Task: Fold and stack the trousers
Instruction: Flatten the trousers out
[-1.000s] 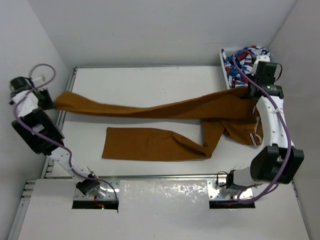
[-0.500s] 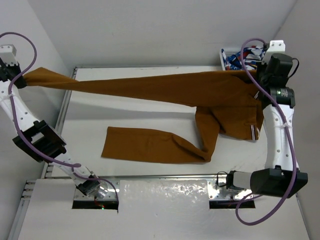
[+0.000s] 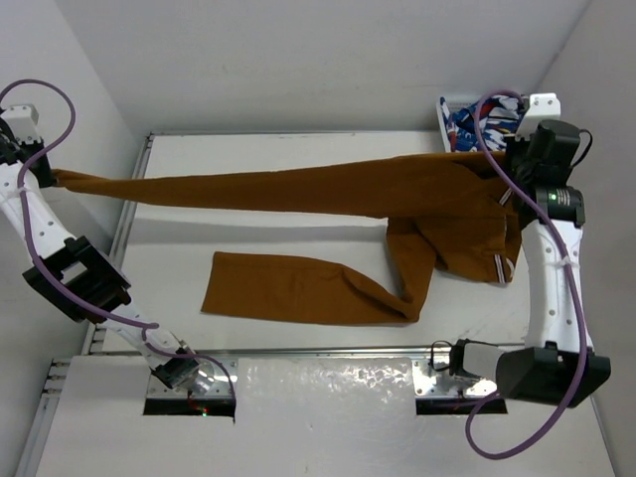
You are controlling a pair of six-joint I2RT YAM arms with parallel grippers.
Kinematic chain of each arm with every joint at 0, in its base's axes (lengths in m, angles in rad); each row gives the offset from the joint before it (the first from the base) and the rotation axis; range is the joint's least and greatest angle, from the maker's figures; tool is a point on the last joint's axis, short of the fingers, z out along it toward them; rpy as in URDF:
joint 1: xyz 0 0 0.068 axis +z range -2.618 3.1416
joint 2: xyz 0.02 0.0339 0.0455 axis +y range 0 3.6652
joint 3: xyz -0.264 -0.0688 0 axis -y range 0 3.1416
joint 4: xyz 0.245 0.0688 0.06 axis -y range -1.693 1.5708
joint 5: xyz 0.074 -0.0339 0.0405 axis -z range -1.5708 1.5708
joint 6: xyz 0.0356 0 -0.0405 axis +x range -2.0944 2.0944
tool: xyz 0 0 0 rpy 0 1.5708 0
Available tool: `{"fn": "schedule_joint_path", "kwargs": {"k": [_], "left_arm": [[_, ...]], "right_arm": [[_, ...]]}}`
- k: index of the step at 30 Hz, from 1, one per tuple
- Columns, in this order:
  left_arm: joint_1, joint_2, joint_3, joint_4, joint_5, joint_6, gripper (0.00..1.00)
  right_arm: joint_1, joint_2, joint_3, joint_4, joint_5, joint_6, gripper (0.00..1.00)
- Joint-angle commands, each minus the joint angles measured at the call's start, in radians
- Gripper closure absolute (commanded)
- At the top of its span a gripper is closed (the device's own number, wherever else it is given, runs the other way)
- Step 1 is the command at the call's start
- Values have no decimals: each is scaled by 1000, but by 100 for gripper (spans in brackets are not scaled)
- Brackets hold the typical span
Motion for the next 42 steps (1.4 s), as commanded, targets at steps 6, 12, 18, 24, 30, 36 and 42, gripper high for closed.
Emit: {"fn": "schedule_joint_path", "kwargs": {"k": [6,12,18,24,30,36,42], "left_arm": [[11,-13,2,158,-111,-55,100],[-153,174,65,285,-259,-169,100],[-279,487,381,284,-321,-336,95],[-325,522,370,336,-332,-372,18],[-324,451,380,265,-265,-367,13],[-358,99,-30,-8,114,-81,47],[-456,-178,-612,-122,78,225,34]], "right_arm": [[-15,-32,-30,118,-22,-44,100],[-10,321,189,174,-87,36,100],[6,656,541,53,117,67,43],[11,666,630,-20,211,111,16],[10,548,620,-113,268,124,12],[-67,301,283,-233,190,264,17],[-328,25,-265,-12,-108,557,45]]}}
